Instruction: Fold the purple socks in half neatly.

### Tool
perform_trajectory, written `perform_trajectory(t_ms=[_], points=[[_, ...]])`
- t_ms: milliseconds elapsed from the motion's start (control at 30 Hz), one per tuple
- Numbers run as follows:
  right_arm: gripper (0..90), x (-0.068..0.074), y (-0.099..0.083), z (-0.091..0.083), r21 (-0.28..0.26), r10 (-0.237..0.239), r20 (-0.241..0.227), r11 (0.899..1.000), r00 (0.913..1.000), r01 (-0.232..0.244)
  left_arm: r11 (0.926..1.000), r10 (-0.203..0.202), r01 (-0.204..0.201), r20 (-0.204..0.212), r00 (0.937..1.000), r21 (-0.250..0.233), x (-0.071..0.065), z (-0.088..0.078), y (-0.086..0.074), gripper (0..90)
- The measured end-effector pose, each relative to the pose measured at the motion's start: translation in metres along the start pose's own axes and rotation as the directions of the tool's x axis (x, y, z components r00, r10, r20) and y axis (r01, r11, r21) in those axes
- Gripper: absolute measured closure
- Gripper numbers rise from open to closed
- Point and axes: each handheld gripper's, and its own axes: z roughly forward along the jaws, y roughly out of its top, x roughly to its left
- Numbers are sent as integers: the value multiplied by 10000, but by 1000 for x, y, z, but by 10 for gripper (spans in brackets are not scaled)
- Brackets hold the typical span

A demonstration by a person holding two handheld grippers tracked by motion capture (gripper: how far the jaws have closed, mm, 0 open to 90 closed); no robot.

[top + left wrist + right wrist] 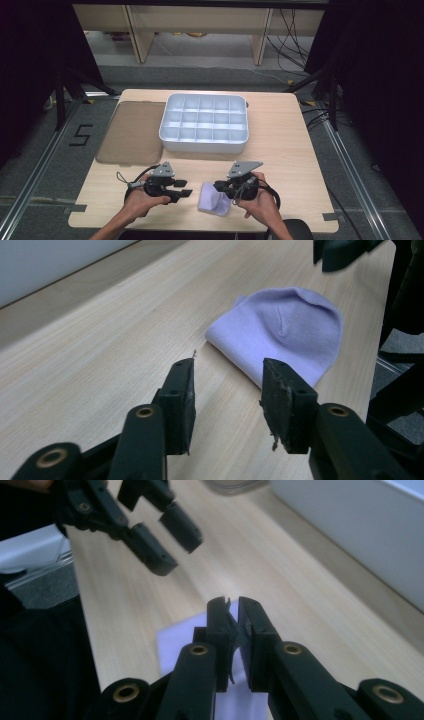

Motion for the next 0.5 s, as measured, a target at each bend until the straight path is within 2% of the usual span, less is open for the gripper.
perform_trajectory(t_ms=[67, 133, 200, 233, 267, 300, 333, 367, 400, 433, 467, 500], points=[[845, 4, 1, 7, 280, -109, -238, 9995, 9997, 115, 10000, 29, -29, 15, 10000, -79, -1, -1, 0, 557], [844, 6, 0, 14, 617, -341, -188, 9975, 9992, 352, 9999, 133, -133, -34, 9999, -25, -2, -1, 0, 557], [844, 6, -4, 18, 1021, -334, -87, 9942, 9994, 341, 9999, 128, -128, 12, 9999, -19, -2, 0, -1, 557], [844, 6, -7, 20, 1073, -291, 46, 9938, 9996, 284, 9999, 141, -141, -17, 9999, -19, -2, 0, -1, 557], [844, 5, -9, 21, 1409, -306, 123, 9896, 9995, 285, 9999, 141, -141, -39, 9999, -24, -2, 0, -1, 556], [844, 5, -11, 21, 1573, -101, 332, 9875, 9994, 47, 9999, 139, -140, -36, 9999, -20, -2, 0, 0, 556], [844, 2, -14, 20, 1589, -218, 223, 9871, 9995, 180, 10000, 20, -20, -22, 10000, -71, -3, 0, 0, 556], [844, 2, -16, 20, 1587, -126, 311, 9873, 9994, 76, 9998, 203, -203, -35, 9998, -45, -3, 0, 0, 557], [844, 1, -18, 20, 1687, -101, 172, 9856, 9998, 70, 9998, 198, -198, -50, 9998, -17, -4, 1, 1, 558], [844, 1, -21, 19, 1859, 7, 292, 9825, 9996, -61, 9995, 300, -300, -51, 9995, 25, -5, 1, 2, 560], [844, 0, -22, 21, 1812, 9, 349, 9834, 9994, -72, 9995, 300, -300, 4, 9995, -14, -6, 2, 3, 564], [844, 1, -23, 22, 2036, 180, 488, 9787, 9986, -276, 9994, 340, -340, 17, 9994, -48, -7, 4, 5, 571]])
